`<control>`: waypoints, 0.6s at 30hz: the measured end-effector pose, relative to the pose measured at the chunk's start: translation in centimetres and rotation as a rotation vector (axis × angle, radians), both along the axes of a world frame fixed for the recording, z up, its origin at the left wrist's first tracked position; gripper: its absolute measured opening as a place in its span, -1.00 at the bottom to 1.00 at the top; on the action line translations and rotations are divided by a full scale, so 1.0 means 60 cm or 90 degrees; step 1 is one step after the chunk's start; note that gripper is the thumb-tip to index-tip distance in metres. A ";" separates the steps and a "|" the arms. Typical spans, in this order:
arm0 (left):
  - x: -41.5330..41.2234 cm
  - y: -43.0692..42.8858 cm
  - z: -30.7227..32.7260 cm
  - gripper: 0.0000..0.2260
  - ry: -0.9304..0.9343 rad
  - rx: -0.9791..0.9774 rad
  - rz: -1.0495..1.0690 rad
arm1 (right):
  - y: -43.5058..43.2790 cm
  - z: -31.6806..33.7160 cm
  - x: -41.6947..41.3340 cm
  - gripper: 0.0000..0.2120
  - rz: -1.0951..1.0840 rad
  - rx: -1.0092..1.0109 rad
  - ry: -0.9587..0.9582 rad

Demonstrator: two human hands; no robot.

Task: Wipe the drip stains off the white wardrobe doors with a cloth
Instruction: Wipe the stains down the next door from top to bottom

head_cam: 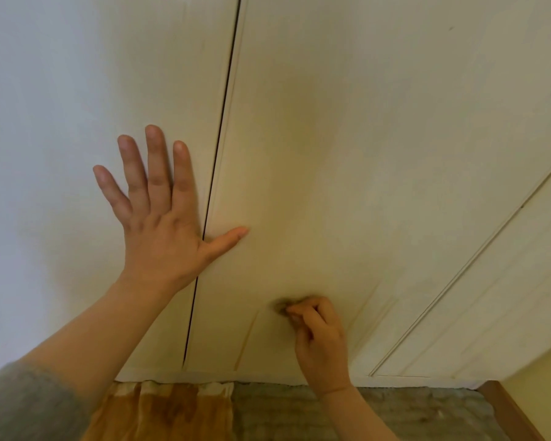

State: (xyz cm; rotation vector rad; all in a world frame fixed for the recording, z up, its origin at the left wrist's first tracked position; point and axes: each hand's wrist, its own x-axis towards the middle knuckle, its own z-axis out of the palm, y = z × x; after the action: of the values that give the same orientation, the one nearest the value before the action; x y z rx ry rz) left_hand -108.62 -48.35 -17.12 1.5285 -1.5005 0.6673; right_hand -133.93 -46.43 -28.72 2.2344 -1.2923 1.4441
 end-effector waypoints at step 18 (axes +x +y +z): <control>0.001 0.004 0.003 0.13 0.008 0.029 0.001 | 0.015 -0.004 -0.023 -0.73 -0.157 0.032 -0.218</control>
State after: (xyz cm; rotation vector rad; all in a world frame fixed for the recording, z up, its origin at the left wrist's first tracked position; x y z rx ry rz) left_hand -108.56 -48.11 -16.94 1.5652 -1.5137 0.6271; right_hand -135.33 -45.51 -28.96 1.8248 -1.6535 1.7632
